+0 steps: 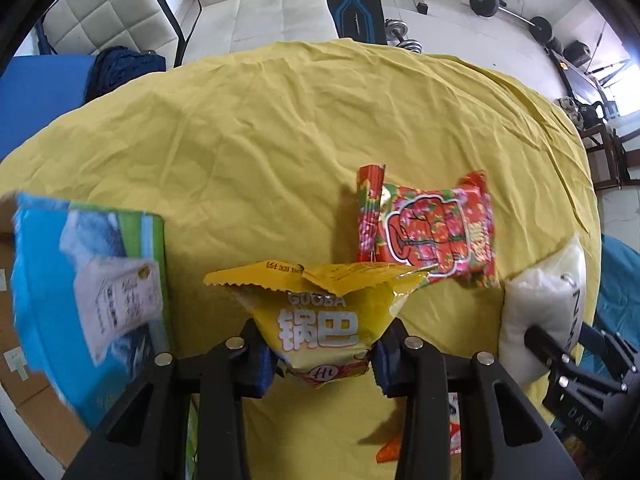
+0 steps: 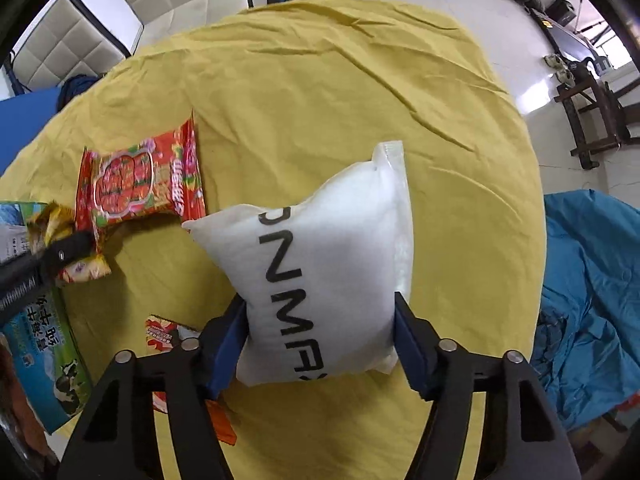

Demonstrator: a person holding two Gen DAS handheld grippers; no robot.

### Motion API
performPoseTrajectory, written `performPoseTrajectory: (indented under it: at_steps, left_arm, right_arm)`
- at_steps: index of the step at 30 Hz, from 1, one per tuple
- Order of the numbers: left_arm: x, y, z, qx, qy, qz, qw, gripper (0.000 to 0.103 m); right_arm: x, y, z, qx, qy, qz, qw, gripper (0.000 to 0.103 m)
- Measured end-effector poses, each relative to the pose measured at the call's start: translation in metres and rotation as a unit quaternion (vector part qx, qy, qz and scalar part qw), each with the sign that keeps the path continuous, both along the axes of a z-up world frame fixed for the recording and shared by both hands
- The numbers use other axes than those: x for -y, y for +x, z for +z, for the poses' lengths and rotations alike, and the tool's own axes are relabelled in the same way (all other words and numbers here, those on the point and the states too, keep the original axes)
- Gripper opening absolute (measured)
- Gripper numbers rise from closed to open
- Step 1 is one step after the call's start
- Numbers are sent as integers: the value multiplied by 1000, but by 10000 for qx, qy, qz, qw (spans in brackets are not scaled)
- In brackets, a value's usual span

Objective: Organize soft objects
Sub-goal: 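Carry the yellow bag and white pouch into the box and release both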

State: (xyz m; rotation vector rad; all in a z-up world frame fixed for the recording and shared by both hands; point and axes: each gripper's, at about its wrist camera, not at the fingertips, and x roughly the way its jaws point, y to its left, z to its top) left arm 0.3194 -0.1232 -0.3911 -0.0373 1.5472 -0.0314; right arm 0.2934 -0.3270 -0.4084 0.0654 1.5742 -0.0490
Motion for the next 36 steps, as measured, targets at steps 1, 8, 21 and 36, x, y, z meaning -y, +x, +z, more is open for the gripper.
performPoseTrajectory:
  at_steps: [1,8,21,36]
  left_arm:
    - [-2,-6,2,22,1,-24,10000,35]
    - [3,-38,27,63,-52,-161,9998,35]
    - [-16,-92,-15,-825,-319,67,9961,35]
    - [2,-154,75,192,-303,-106,9993,32]
  right_arm:
    - [0,-2,2,25,13,-9,10000,67]
    - [6,-23,23,237,228,-201,9993,66]
    - [4,-48,14,34,135,-148,9998,66]
    - [12,-81,68,644,505,-353,9960,65]
